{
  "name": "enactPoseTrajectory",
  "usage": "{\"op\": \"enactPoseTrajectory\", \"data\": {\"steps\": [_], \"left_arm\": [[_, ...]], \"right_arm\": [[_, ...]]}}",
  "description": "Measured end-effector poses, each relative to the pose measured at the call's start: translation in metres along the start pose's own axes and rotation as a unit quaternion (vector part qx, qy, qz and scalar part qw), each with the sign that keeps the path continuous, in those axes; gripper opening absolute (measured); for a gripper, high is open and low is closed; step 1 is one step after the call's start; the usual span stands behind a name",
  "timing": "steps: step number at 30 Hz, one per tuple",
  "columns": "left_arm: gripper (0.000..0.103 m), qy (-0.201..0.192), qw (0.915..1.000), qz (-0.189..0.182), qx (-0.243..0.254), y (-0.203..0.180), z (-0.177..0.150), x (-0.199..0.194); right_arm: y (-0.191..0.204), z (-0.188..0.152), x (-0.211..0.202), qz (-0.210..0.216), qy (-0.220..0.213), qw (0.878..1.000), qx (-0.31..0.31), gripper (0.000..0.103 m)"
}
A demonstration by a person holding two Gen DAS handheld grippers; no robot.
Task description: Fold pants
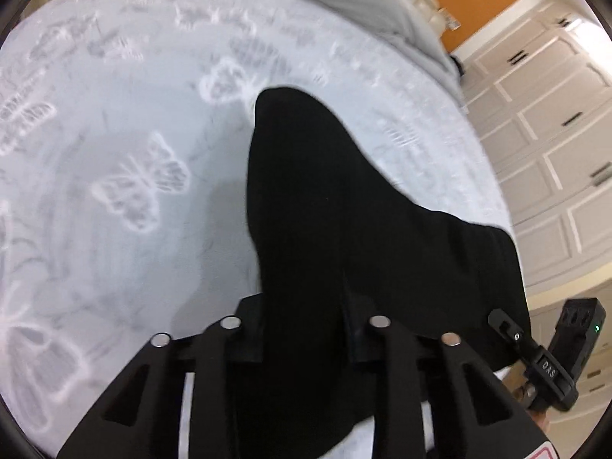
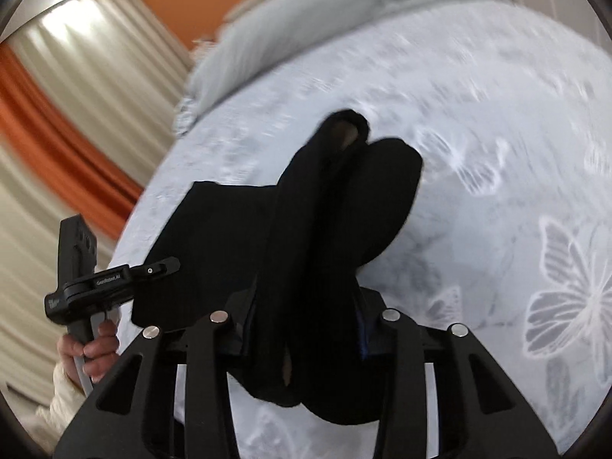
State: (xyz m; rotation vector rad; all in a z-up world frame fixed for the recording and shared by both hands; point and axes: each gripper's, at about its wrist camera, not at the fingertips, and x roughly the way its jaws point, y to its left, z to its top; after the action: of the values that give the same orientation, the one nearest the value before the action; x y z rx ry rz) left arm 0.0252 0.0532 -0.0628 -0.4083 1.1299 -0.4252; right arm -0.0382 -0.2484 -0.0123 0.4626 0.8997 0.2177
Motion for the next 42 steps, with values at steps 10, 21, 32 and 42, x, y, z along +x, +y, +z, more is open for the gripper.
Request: {"op": "enactPoseTrajectory", "data": {"steps": [10,21,32,42], "left_arm": [[0.053,-0.026,0.9924,0.101,0.064,0.006,-0.037,-0.023],[0.070,-0.088,0.9784,0.143,0.121,-0.039,-0.026,-0.023],[0.071,-0.070,0.9750,0.176,0.115,-0.029,-0.027,-0.011],[0.074,-0.079,0.9683,0.199,0.129,-0.035,-0.034,-0.006]], "right_arm": [[0.008,-0.007,-0.007,-0.099,-0.032,0.994,-0.032,0.084],[0.030,0.027,0.052,-0.067,-0.005,0.997,-0.048,0.014],[-0.007,0.018,0.046,-0.085,0.022,0.996,0.002,0.030],[0.005,0.006,-0.010,-0.142,-0.064,0.987,-0.039,0.064]]}}
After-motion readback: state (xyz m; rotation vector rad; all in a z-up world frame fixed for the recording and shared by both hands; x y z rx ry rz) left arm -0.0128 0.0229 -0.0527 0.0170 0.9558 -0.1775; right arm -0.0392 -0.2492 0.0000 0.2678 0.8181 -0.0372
